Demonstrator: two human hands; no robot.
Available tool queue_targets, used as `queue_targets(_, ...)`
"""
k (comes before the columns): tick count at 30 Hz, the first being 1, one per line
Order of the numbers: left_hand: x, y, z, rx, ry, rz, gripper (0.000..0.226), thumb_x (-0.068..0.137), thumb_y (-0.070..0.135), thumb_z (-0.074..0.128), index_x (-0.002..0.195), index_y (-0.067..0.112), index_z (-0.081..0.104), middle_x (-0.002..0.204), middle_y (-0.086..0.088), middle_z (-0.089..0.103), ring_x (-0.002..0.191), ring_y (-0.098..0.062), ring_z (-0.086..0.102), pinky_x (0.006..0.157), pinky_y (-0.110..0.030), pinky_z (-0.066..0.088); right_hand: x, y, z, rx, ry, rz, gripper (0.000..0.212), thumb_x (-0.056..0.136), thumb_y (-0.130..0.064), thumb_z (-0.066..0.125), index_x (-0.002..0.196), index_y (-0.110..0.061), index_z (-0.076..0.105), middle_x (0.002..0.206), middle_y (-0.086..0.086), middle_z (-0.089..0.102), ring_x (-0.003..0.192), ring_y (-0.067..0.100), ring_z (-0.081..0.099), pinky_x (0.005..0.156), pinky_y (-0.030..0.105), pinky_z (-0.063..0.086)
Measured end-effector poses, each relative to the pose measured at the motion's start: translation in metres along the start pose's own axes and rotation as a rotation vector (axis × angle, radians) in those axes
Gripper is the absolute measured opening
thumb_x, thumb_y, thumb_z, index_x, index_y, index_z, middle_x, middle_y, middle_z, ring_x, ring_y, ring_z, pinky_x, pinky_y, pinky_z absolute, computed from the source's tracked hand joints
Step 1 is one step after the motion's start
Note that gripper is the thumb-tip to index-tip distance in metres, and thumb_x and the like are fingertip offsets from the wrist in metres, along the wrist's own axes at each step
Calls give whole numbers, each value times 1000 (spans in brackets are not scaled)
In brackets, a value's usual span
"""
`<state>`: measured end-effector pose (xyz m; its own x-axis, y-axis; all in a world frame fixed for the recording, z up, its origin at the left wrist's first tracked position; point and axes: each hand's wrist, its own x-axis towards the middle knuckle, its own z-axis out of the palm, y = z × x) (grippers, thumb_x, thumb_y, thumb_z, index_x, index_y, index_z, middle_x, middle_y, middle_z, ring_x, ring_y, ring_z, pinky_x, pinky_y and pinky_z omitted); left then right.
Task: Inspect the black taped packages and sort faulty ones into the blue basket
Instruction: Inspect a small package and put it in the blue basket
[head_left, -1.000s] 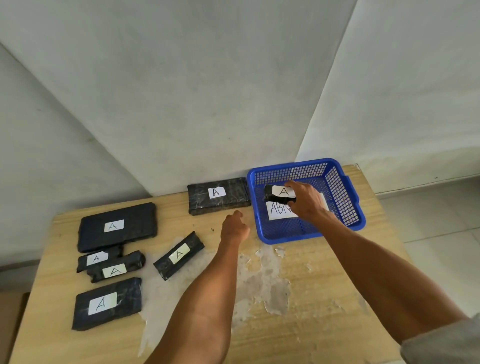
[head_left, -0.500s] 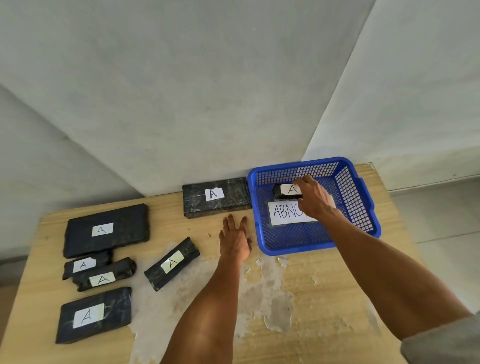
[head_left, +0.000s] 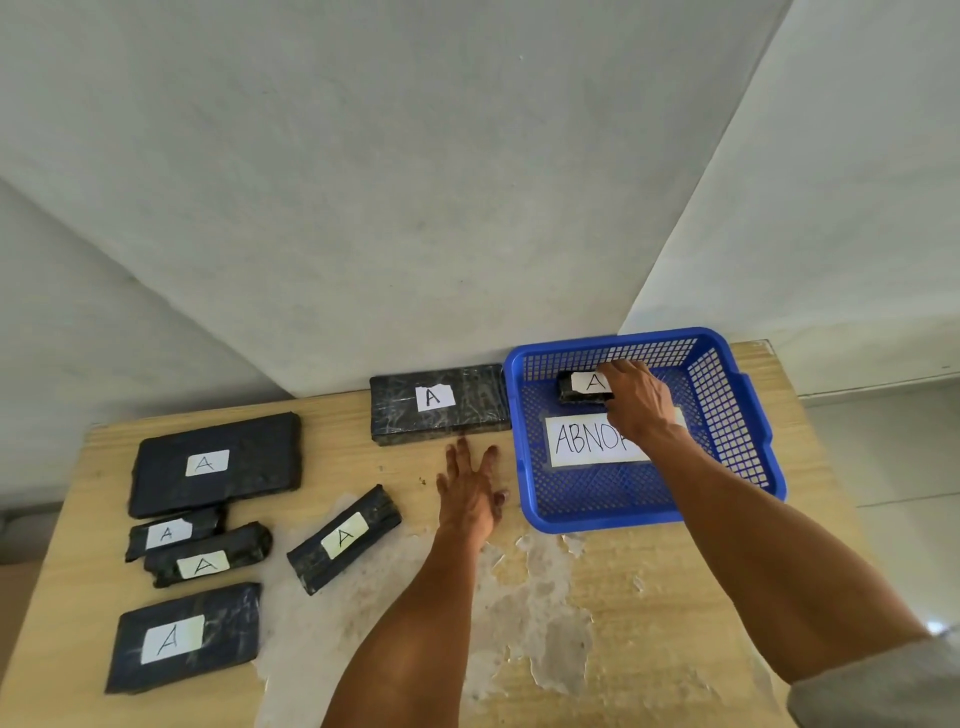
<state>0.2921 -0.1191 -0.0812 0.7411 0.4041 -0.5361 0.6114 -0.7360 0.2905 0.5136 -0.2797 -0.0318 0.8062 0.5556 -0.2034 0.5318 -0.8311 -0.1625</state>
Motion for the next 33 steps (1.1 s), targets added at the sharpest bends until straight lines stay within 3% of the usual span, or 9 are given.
queue_targets(6,3,0,0,-14,-15,-14,72,102,33,51,159,33,8,165,-10,-20,152,-33,-17,122,-58,10,2,-9,5,-21,18,-1,51,82,7,62,127,-13,52,118,8,63,117,31,53,73,42,52)
queue_targets(15,0,-1,-2,-33,-15,-1,70,102,33,49,159,32,9,165,-12,-20,152,-34,-17,122,-58,9,1,-12,10,41,59,28,51,84,9,63,130,-11,55,119,14,60,108,36,59,74,43,53)
queue_targets(26,-2,1,-5,-26,-21,-8,68,102,33,50,159,32,11,165,-11,-18,152,-32,-16,122,-56,9,1,-14,15,30,73,28,50,84,10,64,129,-8,54,119,15,60,111,35,57,77,45,55)
queue_targets(33,-5,-4,0,92,-78,-9,71,105,45,37,156,38,-11,157,-8,-38,149,-30,-27,123,-52,2,1,-12,21,38,74,30,56,82,12,62,133,-9,50,124,14,58,116,35,54,77,45,54)
